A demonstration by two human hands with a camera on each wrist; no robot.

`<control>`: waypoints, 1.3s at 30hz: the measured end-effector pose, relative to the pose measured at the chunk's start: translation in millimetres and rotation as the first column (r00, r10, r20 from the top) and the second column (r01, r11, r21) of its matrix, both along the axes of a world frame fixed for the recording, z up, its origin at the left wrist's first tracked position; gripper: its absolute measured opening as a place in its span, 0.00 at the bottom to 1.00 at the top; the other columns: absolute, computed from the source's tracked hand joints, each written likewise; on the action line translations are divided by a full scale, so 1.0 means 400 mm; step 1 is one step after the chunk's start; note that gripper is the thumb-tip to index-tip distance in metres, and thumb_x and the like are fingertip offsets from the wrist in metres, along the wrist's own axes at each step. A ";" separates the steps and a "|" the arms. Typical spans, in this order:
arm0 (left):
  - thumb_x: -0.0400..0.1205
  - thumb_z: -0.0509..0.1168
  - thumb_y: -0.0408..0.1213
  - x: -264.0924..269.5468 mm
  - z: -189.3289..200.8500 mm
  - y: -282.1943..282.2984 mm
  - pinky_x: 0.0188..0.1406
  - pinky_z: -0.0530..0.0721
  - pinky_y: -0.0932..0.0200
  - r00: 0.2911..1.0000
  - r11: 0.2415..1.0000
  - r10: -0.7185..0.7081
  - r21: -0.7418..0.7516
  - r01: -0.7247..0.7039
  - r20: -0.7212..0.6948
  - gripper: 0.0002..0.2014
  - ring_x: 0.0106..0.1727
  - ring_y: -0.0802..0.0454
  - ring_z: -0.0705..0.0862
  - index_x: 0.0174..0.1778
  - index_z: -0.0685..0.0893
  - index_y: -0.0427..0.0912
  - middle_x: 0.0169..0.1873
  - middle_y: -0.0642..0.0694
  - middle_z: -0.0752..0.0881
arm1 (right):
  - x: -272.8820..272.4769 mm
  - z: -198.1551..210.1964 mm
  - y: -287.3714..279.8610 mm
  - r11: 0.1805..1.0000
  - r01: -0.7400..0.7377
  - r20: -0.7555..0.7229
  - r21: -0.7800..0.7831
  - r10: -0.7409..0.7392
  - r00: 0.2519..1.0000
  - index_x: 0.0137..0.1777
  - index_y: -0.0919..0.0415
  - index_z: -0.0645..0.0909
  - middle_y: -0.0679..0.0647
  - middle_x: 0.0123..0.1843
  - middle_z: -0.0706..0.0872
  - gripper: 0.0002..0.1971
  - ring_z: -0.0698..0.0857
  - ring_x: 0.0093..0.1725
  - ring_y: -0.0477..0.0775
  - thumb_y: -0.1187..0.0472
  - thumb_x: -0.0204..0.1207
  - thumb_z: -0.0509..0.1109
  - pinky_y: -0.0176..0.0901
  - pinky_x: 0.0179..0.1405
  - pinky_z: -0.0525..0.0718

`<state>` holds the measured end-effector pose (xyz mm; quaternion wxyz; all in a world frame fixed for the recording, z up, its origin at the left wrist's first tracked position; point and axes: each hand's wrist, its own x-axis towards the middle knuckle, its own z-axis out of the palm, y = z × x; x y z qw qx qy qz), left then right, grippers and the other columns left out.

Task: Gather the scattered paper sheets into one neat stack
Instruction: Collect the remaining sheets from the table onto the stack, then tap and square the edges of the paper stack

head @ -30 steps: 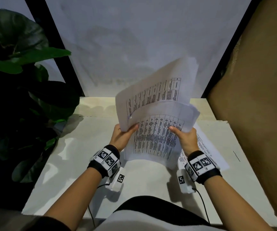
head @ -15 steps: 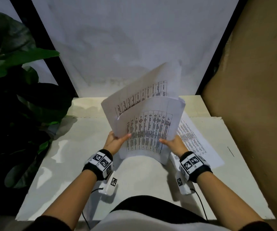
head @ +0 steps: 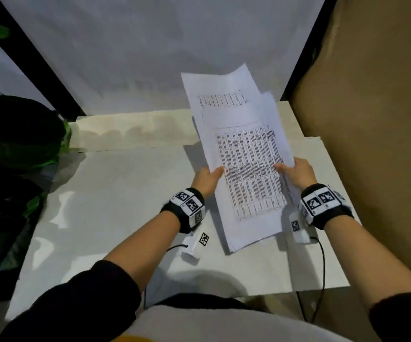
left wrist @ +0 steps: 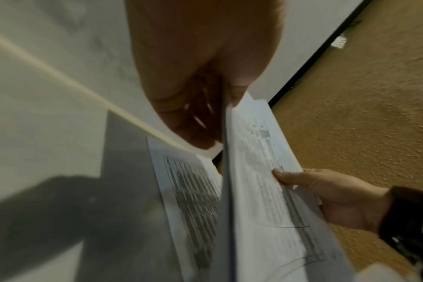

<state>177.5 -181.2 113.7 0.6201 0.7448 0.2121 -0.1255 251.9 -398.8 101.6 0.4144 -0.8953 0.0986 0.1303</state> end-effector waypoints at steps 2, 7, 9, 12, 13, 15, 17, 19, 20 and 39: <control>0.81 0.57 0.44 0.026 -0.047 -0.050 0.64 0.76 0.46 0.991 0.999 -0.034 0.025 0.038 -0.129 0.22 0.65 0.33 0.79 0.65 0.75 0.30 0.65 0.29 0.79 | 0.027 -0.024 -0.044 0.996 -0.013 -0.085 -0.086 0.006 0.996 0.61 0.72 0.78 0.68 0.61 0.83 0.21 0.81 0.56 0.63 0.57 0.74 0.70 0.45 0.50 0.75; 0.79 0.58 0.51 0.068 -0.150 -0.130 0.72 0.71 0.42 0.939 0.990 0.022 0.139 0.028 -0.344 0.30 0.72 0.34 0.70 0.71 0.69 0.34 0.74 0.35 0.68 | 0.060 -0.102 -0.106 0.938 -0.118 -0.283 -0.326 0.022 0.959 0.61 0.68 0.79 0.68 0.64 0.81 0.25 0.78 0.64 0.69 0.48 0.73 0.69 0.55 0.66 0.75; 0.79 0.57 0.52 0.079 -0.177 -0.149 0.75 0.65 0.41 0.921 0.981 0.020 0.186 0.057 -0.389 0.28 0.75 0.32 0.64 0.72 0.69 0.40 0.78 0.33 0.59 | 0.059 -0.133 -0.118 0.913 -0.141 -0.328 -0.384 0.008 0.944 0.61 0.65 0.79 0.68 0.66 0.77 0.25 0.75 0.65 0.70 0.46 0.72 0.69 0.56 0.68 0.73; 0.79 0.57 0.48 0.092 -0.193 -0.170 0.74 0.67 0.41 0.932 0.982 0.068 0.188 0.000 -0.357 0.24 0.75 0.30 0.63 0.67 0.74 0.39 0.76 0.29 0.57 | 0.050 -0.169 -0.123 0.924 -0.081 -0.320 -0.373 -0.046 0.946 0.61 0.66 0.79 0.67 0.68 0.71 0.25 0.72 0.65 0.71 0.48 0.72 0.70 0.56 0.69 0.72; 0.78 0.59 0.47 0.099 -0.201 -0.176 0.72 0.69 0.40 0.941 0.986 0.095 0.161 -0.044 -0.324 0.24 0.74 0.28 0.65 0.66 0.75 0.35 0.75 0.26 0.60 | 0.045 -0.175 -0.122 0.940 -0.046 -0.308 -0.338 -0.064 0.949 0.62 0.68 0.78 0.67 0.68 0.71 0.25 0.74 0.65 0.70 0.50 0.72 0.71 0.54 0.67 0.74; 0.73 0.63 0.44 0.105 -0.208 -0.188 0.71 0.71 0.37 0.945 0.983 0.186 0.064 -0.175 -0.269 0.28 0.70 0.26 0.69 0.64 0.73 0.27 0.72 0.27 0.68 | 0.042 -0.183 -0.125 0.974 0.017 -0.285 -0.227 -0.083 0.955 0.63 0.71 0.76 0.67 0.65 0.78 0.24 0.80 0.61 0.66 0.55 0.72 0.72 0.43 0.57 0.78; 0.74 0.64 0.39 0.109 -0.212 -0.190 0.68 0.76 0.44 0.943 0.969 0.235 -0.012 -0.245 -0.234 0.24 0.64 0.35 0.78 0.64 0.77 0.30 0.64 0.38 0.78 | 0.031 -0.183 -0.119 0.979 -0.012 -0.287 -0.204 -0.048 0.957 0.62 0.70 0.78 0.67 0.61 0.83 0.22 0.82 0.59 0.65 0.56 0.74 0.70 0.42 0.51 0.78; 0.74 0.62 0.42 0.107 -0.215 -0.180 0.65 0.79 0.44 0.952 0.982 0.187 0.025 -0.186 -0.241 0.21 0.58 0.37 0.82 0.62 0.80 0.39 0.60 0.39 0.83 | 0.018 -0.186 -0.114 0.968 -0.043 -0.295 -0.247 -0.033 0.955 0.60 0.66 0.80 0.66 0.60 0.85 0.23 0.81 0.60 0.67 0.49 0.72 0.70 0.50 0.59 0.80; 0.74 0.61 0.44 0.104 -0.213 -0.171 0.66 0.77 0.44 0.952 0.986 0.166 0.056 -0.157 -0.258 0.21 0.58 0.37 0.82 0.61 0.80 0.42 0.60 0.39 0.84 | 0.013 -0.187 -0.111 0.966 -0.054 -0.289 -0.254 -0.023 0.957 0.60 0.65 0.80 0.66 0.60 0.85 0.23 0.81 0.60 0.67 0.48 0.72 0.70 0.53 0.61 0.80; 0.79 0.60 0.25 -0.030 0.052 0.046 0.57 0.80 0.71 0.826 0.930 0.366 -0.146 -0.336 0.429 0.27 0.59 0.54 0.80 0.73 0.64 0.45 0.60 0.46 0.78 | -0.095 0.023 0.150 0.834 -0.009 0.252 0.552 -0.157 0.955 0.58 0.59 0.75 0.56 0.51 0.83 0.16 0.82 0.46 0.43 0.74 0.73 0.66 0.38 0.54 0.83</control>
